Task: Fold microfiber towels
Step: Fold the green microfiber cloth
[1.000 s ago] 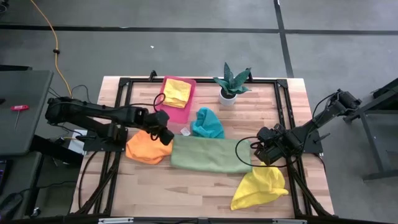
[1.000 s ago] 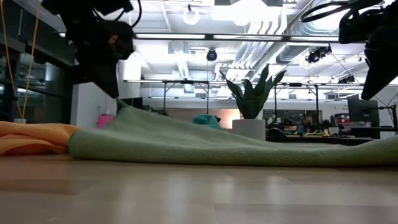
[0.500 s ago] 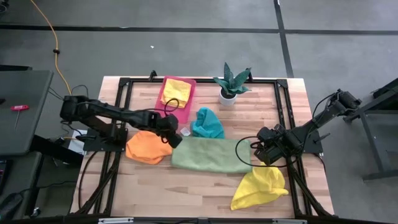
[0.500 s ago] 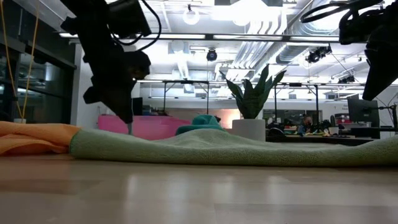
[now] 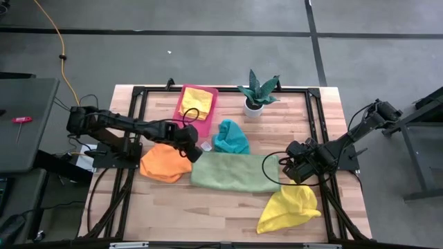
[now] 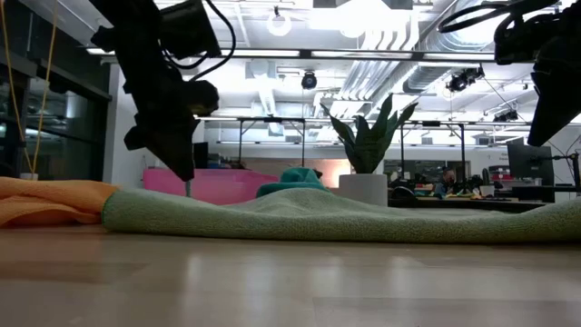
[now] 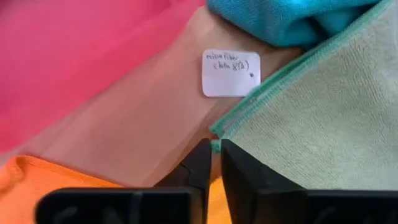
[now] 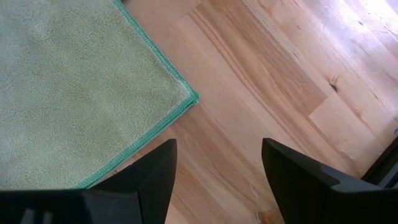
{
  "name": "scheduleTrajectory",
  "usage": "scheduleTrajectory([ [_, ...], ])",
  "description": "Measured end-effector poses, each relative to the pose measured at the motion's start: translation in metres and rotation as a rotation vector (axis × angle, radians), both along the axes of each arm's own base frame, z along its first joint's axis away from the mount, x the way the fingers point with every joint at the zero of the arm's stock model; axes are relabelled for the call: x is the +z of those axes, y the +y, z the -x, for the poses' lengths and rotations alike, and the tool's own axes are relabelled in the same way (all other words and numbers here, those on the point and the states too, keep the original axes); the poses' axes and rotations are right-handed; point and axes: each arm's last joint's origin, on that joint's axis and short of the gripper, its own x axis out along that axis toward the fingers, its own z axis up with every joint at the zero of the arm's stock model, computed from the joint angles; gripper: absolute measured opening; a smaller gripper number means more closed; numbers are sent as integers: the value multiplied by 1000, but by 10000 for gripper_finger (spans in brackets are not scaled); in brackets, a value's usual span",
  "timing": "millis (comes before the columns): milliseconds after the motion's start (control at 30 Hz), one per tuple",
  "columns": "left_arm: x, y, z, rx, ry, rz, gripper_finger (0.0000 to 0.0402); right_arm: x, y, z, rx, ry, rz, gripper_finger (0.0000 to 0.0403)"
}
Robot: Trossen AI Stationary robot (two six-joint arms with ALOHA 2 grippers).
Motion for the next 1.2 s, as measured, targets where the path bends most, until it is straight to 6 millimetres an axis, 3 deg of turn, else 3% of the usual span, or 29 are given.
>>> scheduleTrajectory([
  [233,17,17,1,-37,21,-42,116,0,0,0,-4,10,-20,227],
  [467,58,26,12,-62,-133,-86,184,-10,-5,1,-199,104,-281,227],
  [600,89,9,19,-149,-392,-140,200,-33,-6,6,-260,43,-476,227],
  [767,109,-23,34,-255,-736,-187,202,-51,-8,4,-361,-258,-699,227],
  [1000,101,-58,54,-234,-1155,-145,200,-62,-18,2,-496,-264,-687,227],
  [1200,99,-69,60,-206,-1218,-144,200,-75,-22,-9,-534,-226,-641,227],
])
